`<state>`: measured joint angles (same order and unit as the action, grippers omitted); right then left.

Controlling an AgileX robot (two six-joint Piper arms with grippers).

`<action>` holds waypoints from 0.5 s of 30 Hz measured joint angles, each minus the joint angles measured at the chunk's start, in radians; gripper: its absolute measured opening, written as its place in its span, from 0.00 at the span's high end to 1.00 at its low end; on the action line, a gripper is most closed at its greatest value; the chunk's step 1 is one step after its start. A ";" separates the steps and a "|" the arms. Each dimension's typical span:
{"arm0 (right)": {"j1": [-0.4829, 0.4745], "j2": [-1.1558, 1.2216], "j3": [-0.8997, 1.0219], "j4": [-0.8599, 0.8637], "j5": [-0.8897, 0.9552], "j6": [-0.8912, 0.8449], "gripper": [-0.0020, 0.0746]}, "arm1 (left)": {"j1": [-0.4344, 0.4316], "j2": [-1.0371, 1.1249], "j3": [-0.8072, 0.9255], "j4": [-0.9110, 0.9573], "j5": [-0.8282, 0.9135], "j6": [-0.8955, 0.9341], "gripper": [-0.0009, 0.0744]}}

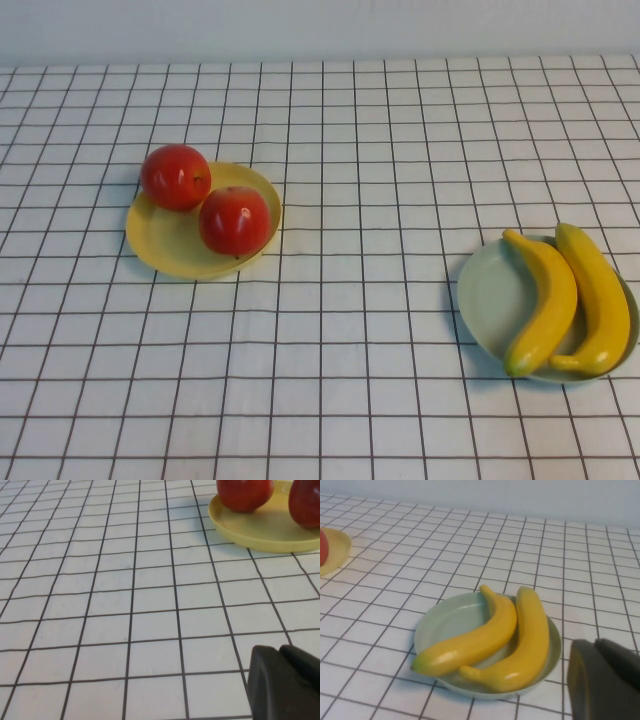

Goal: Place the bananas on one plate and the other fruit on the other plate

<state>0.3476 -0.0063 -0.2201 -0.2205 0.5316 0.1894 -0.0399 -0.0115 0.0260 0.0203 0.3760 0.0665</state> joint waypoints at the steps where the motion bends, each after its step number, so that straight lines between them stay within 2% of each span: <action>1: -0.014 -0.002 0.020 -0.004 -0.024 0.012 0.99 | 0.000 0.000 0.000 0.000 0.000 0.000 0.99; 8: -0.165 -0.003 0.201 0.020 -0.341 0.041 0.99 | 0.000 0.000 0.000 0.000 0.000 0.000 0.99; 15: -0.197 -0.003 0.244 0.098 -0.343 0.043 0.99 | 0.000 0.000 0.000 0.000 0.000 0.000 0.99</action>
<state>0.1510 -0.0090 0.0244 -0.1229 0.1883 0.2322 -0.0399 -0.0115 0.0260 0.0203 0.3760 0.0665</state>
